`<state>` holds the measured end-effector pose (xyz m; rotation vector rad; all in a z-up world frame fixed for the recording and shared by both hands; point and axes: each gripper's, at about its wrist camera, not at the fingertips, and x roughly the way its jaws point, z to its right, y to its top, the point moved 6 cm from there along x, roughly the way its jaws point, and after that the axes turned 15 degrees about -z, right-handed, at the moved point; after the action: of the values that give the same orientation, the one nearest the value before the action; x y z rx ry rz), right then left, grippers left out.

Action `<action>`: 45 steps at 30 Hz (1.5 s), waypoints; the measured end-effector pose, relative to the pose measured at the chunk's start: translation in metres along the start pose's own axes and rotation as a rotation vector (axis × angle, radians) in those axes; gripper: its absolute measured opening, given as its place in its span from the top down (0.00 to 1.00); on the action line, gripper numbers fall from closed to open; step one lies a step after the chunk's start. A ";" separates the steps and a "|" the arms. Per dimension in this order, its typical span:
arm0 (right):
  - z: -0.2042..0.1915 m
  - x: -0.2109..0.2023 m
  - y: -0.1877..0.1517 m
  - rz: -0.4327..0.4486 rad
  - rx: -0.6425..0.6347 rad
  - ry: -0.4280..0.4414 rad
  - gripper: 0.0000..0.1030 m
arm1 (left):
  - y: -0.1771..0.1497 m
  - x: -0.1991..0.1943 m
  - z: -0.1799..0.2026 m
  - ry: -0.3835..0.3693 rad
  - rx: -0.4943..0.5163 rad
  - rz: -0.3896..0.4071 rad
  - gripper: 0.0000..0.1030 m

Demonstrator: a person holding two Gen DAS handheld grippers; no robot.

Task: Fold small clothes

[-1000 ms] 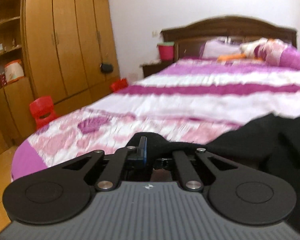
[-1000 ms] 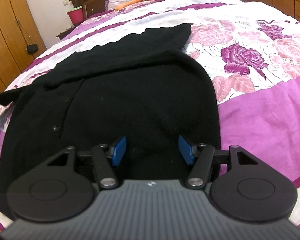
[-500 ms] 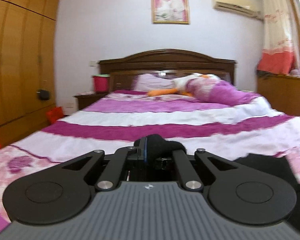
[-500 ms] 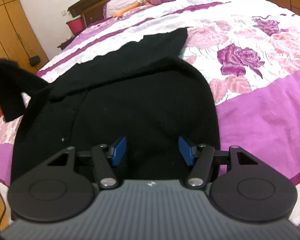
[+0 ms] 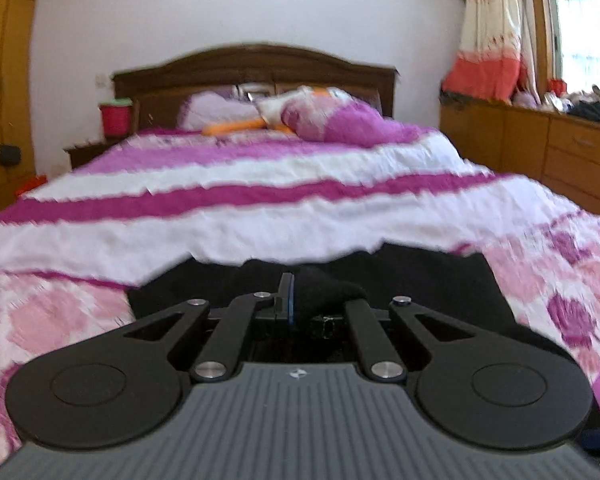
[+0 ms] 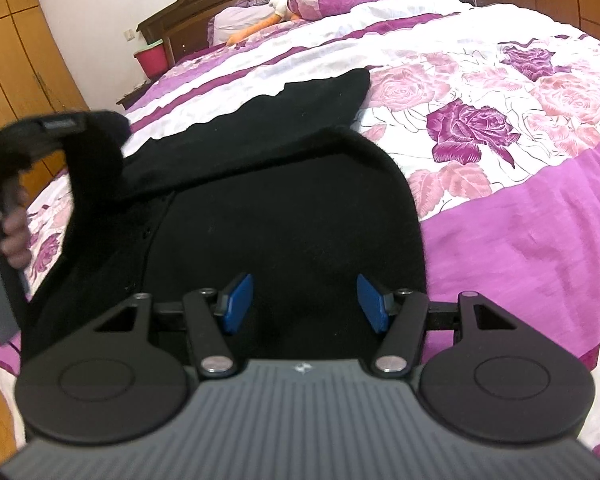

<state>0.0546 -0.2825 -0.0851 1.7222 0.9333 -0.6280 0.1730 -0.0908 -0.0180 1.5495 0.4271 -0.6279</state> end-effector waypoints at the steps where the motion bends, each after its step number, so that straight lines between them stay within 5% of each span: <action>1: 0.000 0.000 0.000 -0.001 0.000 0.000 0.41 | -0.004 0.008 0.001 -0.003 0.001 -0.024 0.95; 9: 0.001 0.001 -0.002 -0.004 0.003 0.001 0.42 | -0.032 0.039 0.004 -0.044 -0.017 -0.159 0.95; 18: 0.001 0.002 -0.002 -0.007 -0.002 -0.008 0.42 | -0.042 0.022 -0.002 -0.071 0.004 -0.236 0.93; 22: 0.000 0.002 -0.001 -0.006 -0.004 -0.014 0.42 | -0.046 0.004 -0.012 -0.081 -0.004 -0.283 0.87; 25: -0.001 0.000 -0.001 -0.004 -0.007 -0.021 0.41 | -0.049 -0.009 -0.022 -0.099 -0.034 -0.315 0.69; 31: -0.006 -0.006 0.000 0.012 -0.023 -0.036 0.41 | -0.054 -0.041 -0.038 -0.101 -0.043 -0.297 0.59; 45: -0.041 -0.007 0.012 0.022 -0.123 -0.058 0.41 | -0.070 -0.081 -0.100 0.012 -0.104 -0.266 0.56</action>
<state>0.0593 -0.2481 -0.0597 1.5955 0.8930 -0.5909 0.0801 0.0221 -0.0223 1.4094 0.6721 -0.7882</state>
